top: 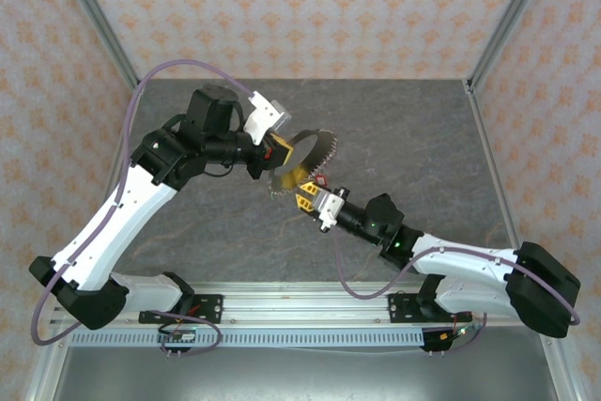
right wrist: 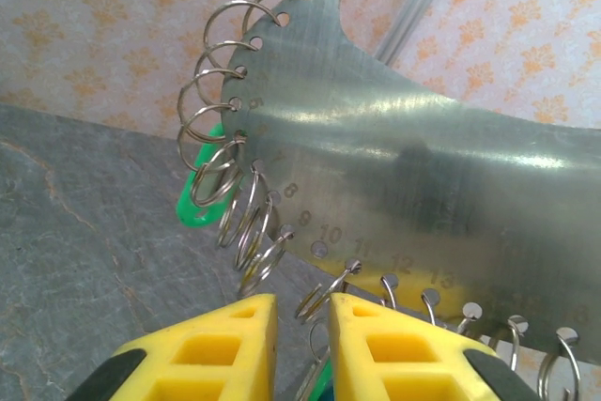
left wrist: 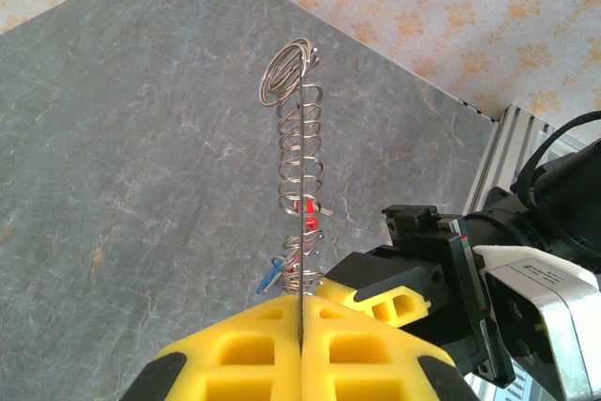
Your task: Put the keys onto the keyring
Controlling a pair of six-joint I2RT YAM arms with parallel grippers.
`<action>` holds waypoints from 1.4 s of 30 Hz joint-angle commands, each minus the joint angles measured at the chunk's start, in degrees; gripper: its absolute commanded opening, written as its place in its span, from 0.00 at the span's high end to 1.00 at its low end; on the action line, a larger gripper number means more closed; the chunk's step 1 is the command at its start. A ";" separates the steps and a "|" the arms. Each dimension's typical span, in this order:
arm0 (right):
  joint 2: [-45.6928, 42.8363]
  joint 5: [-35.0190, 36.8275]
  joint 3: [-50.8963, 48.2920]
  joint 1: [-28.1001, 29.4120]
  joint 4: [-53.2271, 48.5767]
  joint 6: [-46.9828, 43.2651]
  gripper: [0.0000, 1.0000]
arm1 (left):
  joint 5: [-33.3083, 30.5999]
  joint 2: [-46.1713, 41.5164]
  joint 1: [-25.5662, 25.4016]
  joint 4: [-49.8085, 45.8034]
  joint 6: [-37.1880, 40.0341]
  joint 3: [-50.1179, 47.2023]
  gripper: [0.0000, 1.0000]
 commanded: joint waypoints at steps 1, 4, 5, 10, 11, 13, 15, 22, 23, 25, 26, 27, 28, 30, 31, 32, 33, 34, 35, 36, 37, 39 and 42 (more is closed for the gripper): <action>0.23 1.66 1.70 0.39 3.46 0.17 0.79 | 1.51 -1.92 -0.47 4.20 -1.32 -0.21 1.00; -0.34 0.35 1.53 0.39 3.00 0.56 0.79 | 1.30 -2.12 -0.49 4.25 -1.36 -0.31 1.00; -0.54 0.42 1.55 0.39 2.86 0.75 0.79 | 1.23 -2.09 -0.49 4.33 -1.49 -0.31 1.00; -0.13 2.04 1.26 0.33 4.32 1.20 0.79 | 1.74 -2.09 -0.49 4.81 -1.73 -0.39 1.00; -0.03 2.15 1.34 0.37 4.50 1.22 0.79 | 1.74 -2.09 -0.49 4.95 -1.84 -0.41 1.00; -0.03 2.32 1.42 0.38 4.67 1.50 0.79 | 1.83 -2.21 -0.49 4.98 -1.91 -0.48 1.00; 0.02 2.72 1.27 0.39 5.15 1.82 0.79 | 1.87 -2.31 -0.49 5.06 -2.06 -0.61 1.00; 0.57 3.32 1.54 0.33 5.50 2.70 0.79 | 2.00 -3.05 -0.49 6.47 -2.85 -1.54 1.00; 0.70 3.00 1.59 0.37 5.42 2.87 0.79 | 2.01 -3.08 -0.50 6.51 -2.90 -1.62 1.00; 1.01 2.48 1.69 0.35 5.44 3.23 0.79 | 2.02 -3.28 -0.49 6.66 -3.06 -1.62 1.00; 1.19 2.44 1.73 0.39 5.40 3.48 0.79 | 2.00 -3.35 -0.49 6.79 -3.14 -1.71 1.00; 1.41 2.46 1.79 0.39 5.40 3.66 0.79 | 2.00 -3.44 -0.49 6.91 -3.24 -1.78 1.00; 1.60 2.59 1.79 0.37 5.48 3.75 0.79 | 2.00 -3.44 -0.49 6.90 -3.25 -1.80 1.00; 1.98 2.79 1.78 0.39 5.93 3.93 0.79 | 2.00 -3.58 -0.49 7.16 -3.28 -1.91 1.00; 2.15 2.81 1.83 0.39 6.16 4.03 0.79 | 2.00 -3.68 -0.49 7.27 -3.39 -1.98 1.00; 2.32 2.94 1.87 0.39 6.42 4.03 0.79 | 2.01 -3.74 -0.49 7.28 -3.43 -1.98 1.00; 2.57 3.01 2.01 0.39 6.57 4.12 0.79 | 2.00 -3.68 -0.49 7.36 -3.43 -1.98 1.00; 2.68 3.09 2.00 0.39 6.78 4.18 0.79 | 1.92 -3.81 -0.49 7.37 -3.52 -1.98 1.00; 2.94 3.11 2.05 0.39 7.14 4.21 0.79 | 1.93 -3.77 -0.49 7.40 -3.56 -2.04 1.00; 3.15 3.10 2.07 0.37 7.44 4.28 0.79 | 1.86 -3.76 -0.49 7.54 -3.60 -2.06 1.00; 3.36 3.20 2.07 0.39 8.10 4.43 0.79 | 1.84 -3.80 -0.49 7.61 -3.71 -2.06 1.00; 3.80 3.49 2.18 0.46 9.09 4.60 0.80 | 1.83 -3.78 -0.49 7.81 -3.89 -2.17 1.00; 4.48 3.77 2.40 0.39 9.84 4.68 0.81 | 1.83 -3.87 -0.49 8.43 -4.30 -2.49 1.00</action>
